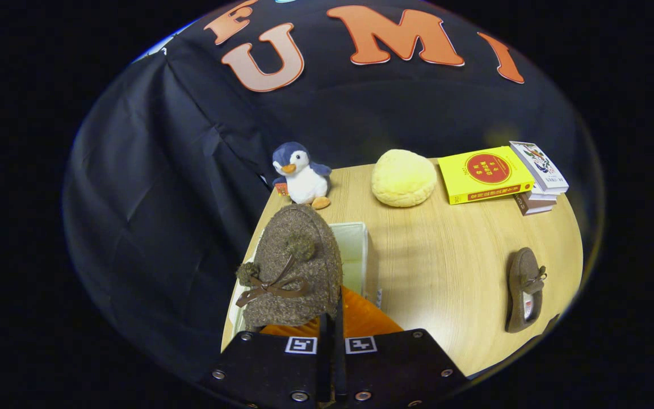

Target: Open the storage box then place both shoes into the box .Put the left shoe in first, then the right shoe, with the right side of both shoes facing outward in a uniform manner.

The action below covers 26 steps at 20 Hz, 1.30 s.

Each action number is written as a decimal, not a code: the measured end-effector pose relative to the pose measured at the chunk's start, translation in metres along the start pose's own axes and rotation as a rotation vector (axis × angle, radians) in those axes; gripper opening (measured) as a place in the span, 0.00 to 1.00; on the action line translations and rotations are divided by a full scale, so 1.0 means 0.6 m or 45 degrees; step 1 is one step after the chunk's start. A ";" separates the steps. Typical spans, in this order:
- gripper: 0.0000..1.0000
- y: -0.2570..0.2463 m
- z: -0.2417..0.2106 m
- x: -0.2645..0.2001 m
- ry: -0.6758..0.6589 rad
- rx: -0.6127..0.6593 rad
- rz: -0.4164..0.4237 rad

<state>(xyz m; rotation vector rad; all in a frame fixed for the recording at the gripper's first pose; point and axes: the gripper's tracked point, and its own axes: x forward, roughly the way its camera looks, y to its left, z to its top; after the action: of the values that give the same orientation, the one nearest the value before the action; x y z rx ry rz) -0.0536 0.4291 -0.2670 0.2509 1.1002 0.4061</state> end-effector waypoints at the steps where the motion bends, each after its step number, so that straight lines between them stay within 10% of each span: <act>1: 0.04 0.008 -0.011 0.014 0.021 0.004 0.000; 18: 0.04 0.066 -0.096 0.198 0.291 0.215 -0.079; 26: 0.73 0.138 -0.111 0.134 0.349 0.109 0.233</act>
<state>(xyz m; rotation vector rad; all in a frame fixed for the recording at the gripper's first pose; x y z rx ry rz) -0.0979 0.5385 -0.3287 0.3817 1.3705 0.5687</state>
